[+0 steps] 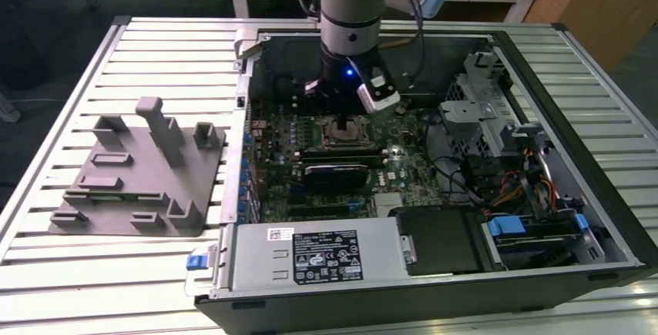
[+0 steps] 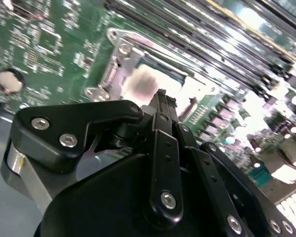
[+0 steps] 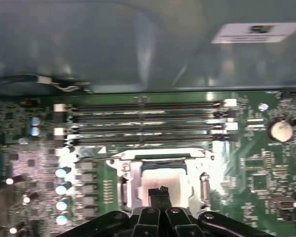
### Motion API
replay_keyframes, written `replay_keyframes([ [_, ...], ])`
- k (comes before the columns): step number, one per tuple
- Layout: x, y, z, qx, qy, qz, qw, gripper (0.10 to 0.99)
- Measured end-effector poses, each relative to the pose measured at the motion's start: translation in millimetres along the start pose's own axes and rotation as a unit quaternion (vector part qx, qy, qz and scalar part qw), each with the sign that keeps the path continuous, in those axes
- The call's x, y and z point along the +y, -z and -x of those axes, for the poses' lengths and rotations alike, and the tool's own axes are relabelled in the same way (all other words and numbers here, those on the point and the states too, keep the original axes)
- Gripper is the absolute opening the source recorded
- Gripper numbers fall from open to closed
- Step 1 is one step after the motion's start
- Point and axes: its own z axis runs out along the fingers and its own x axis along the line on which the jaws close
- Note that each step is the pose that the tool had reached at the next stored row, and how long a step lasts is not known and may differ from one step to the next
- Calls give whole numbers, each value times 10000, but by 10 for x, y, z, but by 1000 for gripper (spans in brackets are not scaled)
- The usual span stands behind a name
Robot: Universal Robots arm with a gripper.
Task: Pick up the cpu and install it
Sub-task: 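Close the cpu cover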
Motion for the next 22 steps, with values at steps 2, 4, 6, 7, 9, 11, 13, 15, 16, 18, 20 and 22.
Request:
replay_keyframes([
  [2, 1, -1, 40, 0, 1, 0, 10000, 106],
  [4, 1, -1, 51, 0, 1, 0, 10000, 106],
  [6, 2, 1, 52, 0, 1, -1, 10000, 106],
  [7, 3, 9, 52, 0, 0, -2, 10000, 106],
  [9, 5, 43, 53, 0, 0, -1, 10000, 106],
  [11, 8, 98, 55, 0, 0, -1, 10000, 106],
  [13, 11, 150, 56, -2, 1, 0, 10000, 106],
  [15, 14, 206, 58, -4, 1, -1, 10000, 106],
  [16, 16, 233, 59, -5, 1, -1, 10000, 106],
  [18, 18, 266, 59, -8, 1, -1, 10000, 106],
  [20, 18, 271, 60, -9, 1, 0, 10000, 106],
  [22, 18, 272, 60, -9, 1, 0, 10000, 106],
])
